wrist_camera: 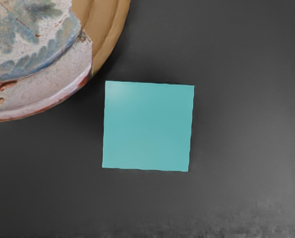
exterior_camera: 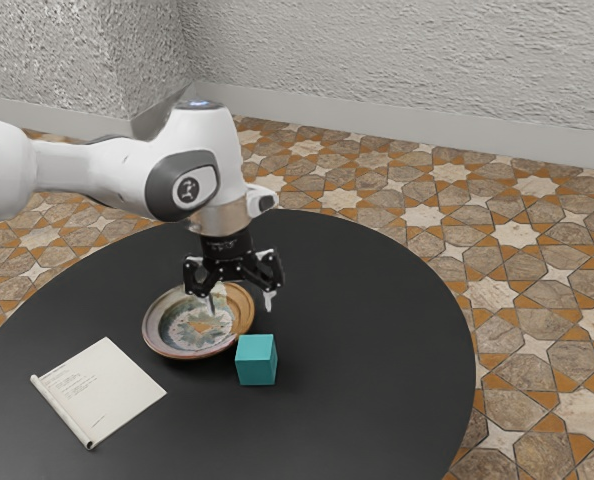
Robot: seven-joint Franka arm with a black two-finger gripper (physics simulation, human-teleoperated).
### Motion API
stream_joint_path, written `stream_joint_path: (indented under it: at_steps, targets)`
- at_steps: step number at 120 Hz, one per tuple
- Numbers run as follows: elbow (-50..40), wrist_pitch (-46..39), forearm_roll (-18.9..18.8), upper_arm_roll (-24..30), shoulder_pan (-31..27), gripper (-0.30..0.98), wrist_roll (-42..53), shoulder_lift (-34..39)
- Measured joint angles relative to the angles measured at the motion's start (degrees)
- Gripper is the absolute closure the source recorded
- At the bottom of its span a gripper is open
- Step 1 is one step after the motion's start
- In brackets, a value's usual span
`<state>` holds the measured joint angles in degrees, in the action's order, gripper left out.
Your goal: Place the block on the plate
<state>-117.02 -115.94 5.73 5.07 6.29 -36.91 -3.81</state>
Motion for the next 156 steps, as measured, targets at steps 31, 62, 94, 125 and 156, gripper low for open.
stream_joint_path:
  at_steps: [31,62,94,125,156]
  targets:
    - [2.5,-3.5,0.3,0.8,-0.7,0.0,2.4,-6.1]
    - [-0.2,-5.7,1.8,0.8,-1.5,0.0,4.4,-6.3]
    - [-2.6,-9.3,4.0,0.9,-0.6,0.0,5.7,-6.2]
    - [-3.7,-13.3,3.8,1.1,-0.8,0.0,6.9,-6.5]
    - [-4.5,-17.4,3.6,1.2,-1.2,0.0,8.6,-7.7]
